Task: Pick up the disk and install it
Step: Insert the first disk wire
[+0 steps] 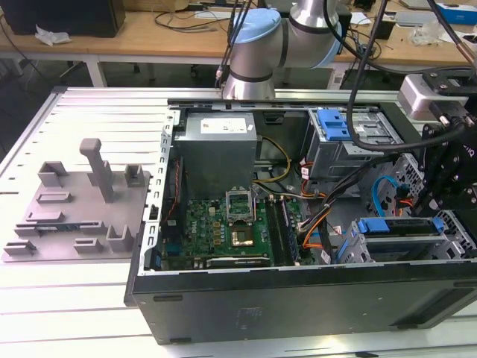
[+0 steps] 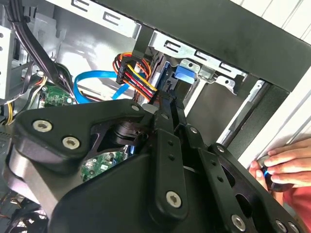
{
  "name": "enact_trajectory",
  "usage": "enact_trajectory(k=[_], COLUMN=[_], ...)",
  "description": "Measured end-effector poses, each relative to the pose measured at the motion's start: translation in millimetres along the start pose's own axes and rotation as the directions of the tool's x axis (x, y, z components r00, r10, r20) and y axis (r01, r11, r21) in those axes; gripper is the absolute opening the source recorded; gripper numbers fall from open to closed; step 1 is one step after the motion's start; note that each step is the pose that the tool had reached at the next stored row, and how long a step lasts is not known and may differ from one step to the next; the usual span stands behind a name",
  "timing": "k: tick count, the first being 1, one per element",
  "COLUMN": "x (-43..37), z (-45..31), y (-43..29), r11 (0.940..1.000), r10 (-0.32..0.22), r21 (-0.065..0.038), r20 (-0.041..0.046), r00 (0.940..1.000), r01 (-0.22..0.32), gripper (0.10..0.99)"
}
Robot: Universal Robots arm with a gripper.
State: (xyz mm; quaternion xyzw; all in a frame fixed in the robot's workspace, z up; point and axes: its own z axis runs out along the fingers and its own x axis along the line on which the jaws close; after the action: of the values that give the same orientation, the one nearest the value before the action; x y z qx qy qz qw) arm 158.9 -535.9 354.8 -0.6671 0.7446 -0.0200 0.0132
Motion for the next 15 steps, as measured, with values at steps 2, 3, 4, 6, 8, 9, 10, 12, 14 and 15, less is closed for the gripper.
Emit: enact_trajectory(k=[2, 3, 4, 6, 8, 9, 10, 12, 14, 15], x=[-0.1, -0.1, -0.1, 0.0, 0.0, 0.0, 0.0, 0.0, -0.1, -0.1], z=[0.0, 0.0, 0.0, 0.1, 0.2, 0.4, 0.4, 0.7, 0.9, 0.9], y=[-0.1, -0.1, -0.1, -0.1, -0.1, -0.1, -0.1, -0.1, -0.1, -0.1], r11=[1.0, 1.0, 1.0, 1.0, 1.0, 1.0, 1.0, 1.0, 1.0, 1.0], r10=[0.0, 0.0, 0.0, 0.0, 0.0, 0.0, 0.0, 0.0, 0.0, 0.0], r21=[-0.001, -0.001, -0.001, -0.001, -0.001, -0.001, -0.001, -0.001, -0.001, -0.002], r20=[0.0, 0.0, -0.0001, -0.0003, 0.0001, 0.0005, 0.0008, 0.0018, 0.0048, 0.0079], r00=[1.0, 1.0, 1.0, 1.0, 1.0, 1.0, 1.0, 1.0, 1.0, 1.0], r01=[0.0, 0.0, 0.0, 0.0, 0.0, 0.0, 0.0, 0.0, 0.0, 0.0], gripper=[0.169, 0.169, 0.169, 0.169, 0.169, 0.169, 0.169, 0.169, 0.169, 0.169])
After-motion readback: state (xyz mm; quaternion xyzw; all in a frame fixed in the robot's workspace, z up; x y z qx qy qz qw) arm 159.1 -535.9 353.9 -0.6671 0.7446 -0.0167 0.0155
